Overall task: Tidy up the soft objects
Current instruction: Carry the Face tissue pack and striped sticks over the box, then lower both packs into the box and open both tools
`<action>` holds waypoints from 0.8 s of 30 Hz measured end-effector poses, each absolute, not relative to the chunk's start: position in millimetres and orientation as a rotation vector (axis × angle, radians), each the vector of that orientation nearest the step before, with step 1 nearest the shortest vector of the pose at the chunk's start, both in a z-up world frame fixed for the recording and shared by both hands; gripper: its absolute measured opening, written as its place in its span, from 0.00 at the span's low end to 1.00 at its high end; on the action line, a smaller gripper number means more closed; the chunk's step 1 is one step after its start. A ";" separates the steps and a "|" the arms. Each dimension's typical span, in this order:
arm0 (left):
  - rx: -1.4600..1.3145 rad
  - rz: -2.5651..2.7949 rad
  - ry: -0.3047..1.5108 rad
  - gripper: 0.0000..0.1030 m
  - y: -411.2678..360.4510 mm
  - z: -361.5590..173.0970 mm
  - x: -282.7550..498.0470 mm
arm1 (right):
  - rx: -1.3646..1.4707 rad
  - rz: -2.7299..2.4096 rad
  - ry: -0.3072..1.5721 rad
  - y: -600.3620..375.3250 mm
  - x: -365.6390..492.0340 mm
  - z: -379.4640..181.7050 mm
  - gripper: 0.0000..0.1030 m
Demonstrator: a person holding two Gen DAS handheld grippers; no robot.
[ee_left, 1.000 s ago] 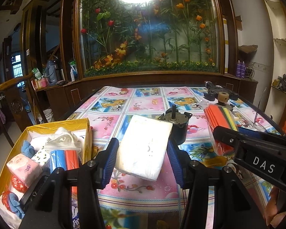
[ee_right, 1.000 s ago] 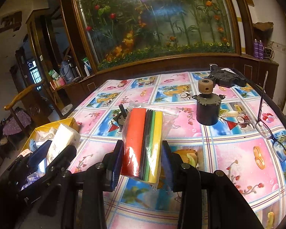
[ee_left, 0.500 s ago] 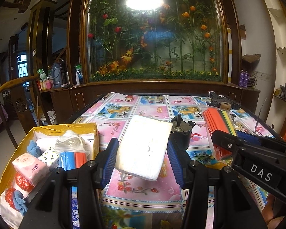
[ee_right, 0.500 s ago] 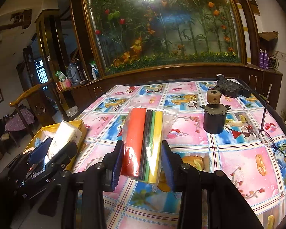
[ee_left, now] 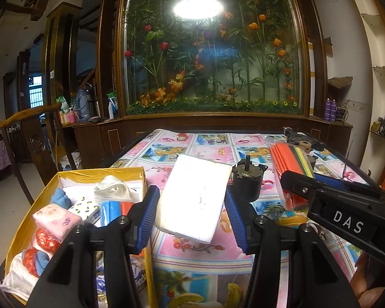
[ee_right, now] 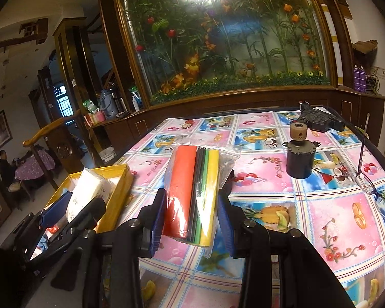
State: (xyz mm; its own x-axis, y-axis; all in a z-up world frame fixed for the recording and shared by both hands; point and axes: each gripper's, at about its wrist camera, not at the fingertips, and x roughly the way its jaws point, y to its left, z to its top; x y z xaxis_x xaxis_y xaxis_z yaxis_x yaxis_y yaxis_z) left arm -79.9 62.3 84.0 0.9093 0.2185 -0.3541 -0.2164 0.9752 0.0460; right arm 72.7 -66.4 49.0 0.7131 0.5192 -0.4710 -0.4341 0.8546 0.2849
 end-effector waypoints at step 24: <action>-0.152 0.305 0.363 0.50 153.8 99.3 -130.6 | 0.070 0.680 0.586 3.7 37.3 57.4 0.40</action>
